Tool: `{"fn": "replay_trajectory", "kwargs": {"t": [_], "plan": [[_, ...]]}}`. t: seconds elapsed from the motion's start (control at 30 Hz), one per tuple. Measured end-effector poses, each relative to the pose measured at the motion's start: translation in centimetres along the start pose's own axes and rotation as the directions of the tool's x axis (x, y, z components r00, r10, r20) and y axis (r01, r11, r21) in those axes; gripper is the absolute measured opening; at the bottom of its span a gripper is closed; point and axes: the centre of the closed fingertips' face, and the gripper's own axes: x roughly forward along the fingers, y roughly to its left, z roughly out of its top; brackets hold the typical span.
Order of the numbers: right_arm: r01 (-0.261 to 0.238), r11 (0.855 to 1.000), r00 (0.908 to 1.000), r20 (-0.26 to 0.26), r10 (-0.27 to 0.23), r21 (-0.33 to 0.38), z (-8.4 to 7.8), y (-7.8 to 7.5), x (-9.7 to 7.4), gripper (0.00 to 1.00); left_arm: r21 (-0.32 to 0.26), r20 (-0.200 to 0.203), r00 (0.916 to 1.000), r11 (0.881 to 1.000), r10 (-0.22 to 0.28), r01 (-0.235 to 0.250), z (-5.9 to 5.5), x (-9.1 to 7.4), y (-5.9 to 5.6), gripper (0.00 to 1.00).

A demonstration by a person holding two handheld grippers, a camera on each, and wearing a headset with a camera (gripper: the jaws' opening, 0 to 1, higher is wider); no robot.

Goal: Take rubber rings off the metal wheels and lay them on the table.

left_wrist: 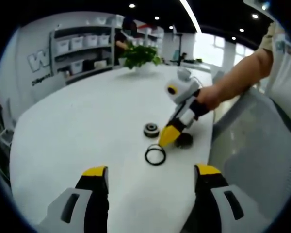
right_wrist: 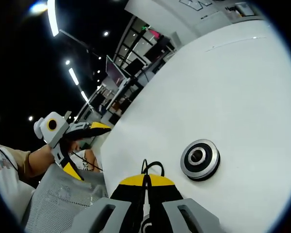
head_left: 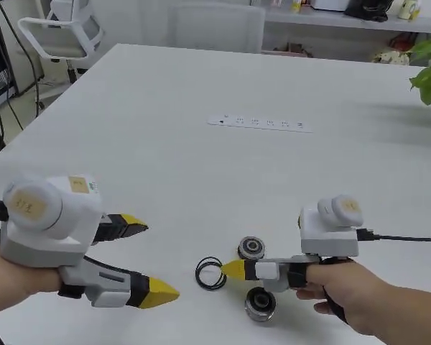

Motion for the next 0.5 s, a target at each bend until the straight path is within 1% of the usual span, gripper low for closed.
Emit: {"fn": "replay_trajectory", "kwargs": {"t": [0.13, 0.23, 0.5], "plan": [[0.017, 1.0, 0.9999, -0.003, -0.017, 0.003, -0.12, -0.36, 0.03, 0.0, -0.001, -0.002, 1.0, 1.0, 0.0, 0.0, -0.02, 0.03, 0.01, 0.73], [0.022, 1.0, 0.9998, -0.002, -0.022, 0.01, -0.14, -0.52, 0.1, 0.0, -0.002, -0.003, 1.0, 1.0, 0.0, 0.0, -0.07, 0.05, 0.02, 0.73], [0.038, 0.999, 0.9993, 0.005, -0.038, 0.002, -0.02, -0.86, 0.02, 0.0, -0.008, -0.008, 1.0, 1.0, -0.005, 0.004, -0.29, 0.12, -0.02, 0.72]]}}
